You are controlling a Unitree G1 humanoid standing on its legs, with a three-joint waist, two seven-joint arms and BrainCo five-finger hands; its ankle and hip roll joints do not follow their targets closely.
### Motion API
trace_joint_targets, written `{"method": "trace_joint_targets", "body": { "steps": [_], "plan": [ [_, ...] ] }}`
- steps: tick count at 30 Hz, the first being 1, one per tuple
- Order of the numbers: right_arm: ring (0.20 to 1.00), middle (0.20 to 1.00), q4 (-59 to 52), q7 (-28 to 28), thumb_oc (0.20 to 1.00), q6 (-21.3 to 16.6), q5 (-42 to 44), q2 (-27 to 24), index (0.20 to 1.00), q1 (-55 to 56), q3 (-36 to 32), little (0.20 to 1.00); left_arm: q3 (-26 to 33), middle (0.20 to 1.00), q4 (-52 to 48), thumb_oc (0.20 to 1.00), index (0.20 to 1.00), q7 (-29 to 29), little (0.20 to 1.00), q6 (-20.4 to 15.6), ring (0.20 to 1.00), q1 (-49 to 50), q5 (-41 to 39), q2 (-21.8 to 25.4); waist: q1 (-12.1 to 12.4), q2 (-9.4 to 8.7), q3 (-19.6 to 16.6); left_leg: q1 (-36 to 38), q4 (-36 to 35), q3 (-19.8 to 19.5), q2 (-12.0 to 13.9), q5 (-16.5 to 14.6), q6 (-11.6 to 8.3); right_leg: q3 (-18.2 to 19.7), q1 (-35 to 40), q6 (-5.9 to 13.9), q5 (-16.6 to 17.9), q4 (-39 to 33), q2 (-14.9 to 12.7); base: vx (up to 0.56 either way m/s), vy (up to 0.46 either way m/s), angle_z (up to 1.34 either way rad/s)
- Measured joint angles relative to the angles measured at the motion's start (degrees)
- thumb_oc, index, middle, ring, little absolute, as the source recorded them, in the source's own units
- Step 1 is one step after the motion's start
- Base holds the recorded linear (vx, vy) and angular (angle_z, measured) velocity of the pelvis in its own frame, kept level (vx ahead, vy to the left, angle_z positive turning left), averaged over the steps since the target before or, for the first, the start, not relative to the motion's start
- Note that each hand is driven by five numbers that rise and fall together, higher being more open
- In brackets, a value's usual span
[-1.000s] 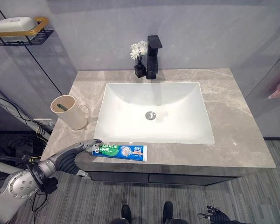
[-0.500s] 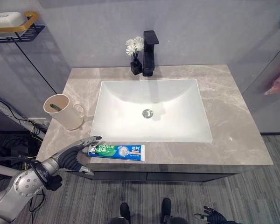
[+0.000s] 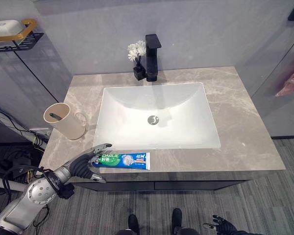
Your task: Put brush and paste in cup on sink, flatten towel.
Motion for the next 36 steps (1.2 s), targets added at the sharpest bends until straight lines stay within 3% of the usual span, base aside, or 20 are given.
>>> {"method": "trace_joint_targets", "body": {
  "steps": [8, 9, 10, 12, 17, 36],
  "plan": [
    [1.0, 1.0, 0.0, -0.3, 1.0, 0.0, 0.0, 0.0, 1.0, 0.0, 0.0, 1.0, -0.6, 1.0, 0.0, 1.0, 1.0, 1.2, 1.0, -0.4, 1.0, -0.2, 4.5, 0.1, 0.0, 0.15, -0.1, 0.0, 0.0, 0.0, 0.0, 0.0, 0.0, 0.0, 0.0, -0.01, 0.0, 0.0, 0.0, 0.0, 0.0, 0.0],
    [1.0, 1.0, 0.0, -0.6, 1.0, 0.0, 0.0, 0.0, 1.0, 0.0, 0.0, 1.0, -0.7, 0.627, 0.1, 0.627, 0.627, 1.3, 0.627, -0.5, 0.627, -0.3, 4.6, 0.1, 0.0, 0.15, -0.1, 0.0, 0.0, 0.0, 0.0, 0.0, 0.0, 0.0, 0.0, -0.01, 0.0, 0.0, 0.0, 0.0, 0.0, 0.0],
    [1.0, 1.0, -0.1, -1.1, 1.0, 0.0, 0.0, 0.0, 1.0, 0.0, 0.1, 1.0, -0.7, 0.2, 0.3, 0.2, 0.2, 2.2, 0.2, -0.7, 0.2, -0.2, 5.2, 0.1, 0.0, 0.15, -0.1, -0.1, 0.0, 0.0, 0.0, 0.0, -0.01, 0.0, -0.1, 0.0, 0.0, 0.0, 0.0, 0.0, 0.0, 0.0],
    [1.0, 1.0, -0.2, -1.2, 1.0, 0.0, 0.0, 0.0, 1.0, -0.2, 0.2, 1.0, -1.1, 0.2, 1.8, 0.2, 0.2, 4.3, 0.2, -2.3, 0.2, -0.8, 7.9, 0.0, 0.0, 0.15, -0.1, -0.1, 0.0, 0.0, 0.1, 0.0, -0.01, 0.0, -0.1, -0.01, 0.0, 0.0, 0.0, 0.0, 0.0, 0.0],
    [1.0, 1.0, -0.5, -2.5, 1.0, -0.1, 0.0, 0.0, 1.0, -0.3, 1.2, 1.0, -1.0, 0.2, 4.0, 0.2, 0.2, 7.8, 0.2, -2.6, 0.2, -4.0, 11.7, -1.5, -0.6, 0.17, -0.1, -0.1, 0.0, 0.0, 0.2, 0.0, -0.01, 0.0, -0.1, -0.22, 0.2, 0.0, 0.2, 0.0, 0.0, 0.0],
    [1.0, 1.0, 1.4, -3.9, 1.0, -0.2, 0.0, 0.0, 1.0, -0.5, 1.2, 1.0, -3.6, 0.2, 7.8, 0.2, 0.2, 10.1, 0.2, -2.9, 0.2, -6.8, 15.8, -3.7, -1.0, -0.17, -2.0, 1.2, 0.0, 0.0, 0.3, 0.0, -0.03, -0.1, 1.2, -0.21, 0.1, 0.0, 0.3, 0.0, 0.0, 0.0]
  ]
}}
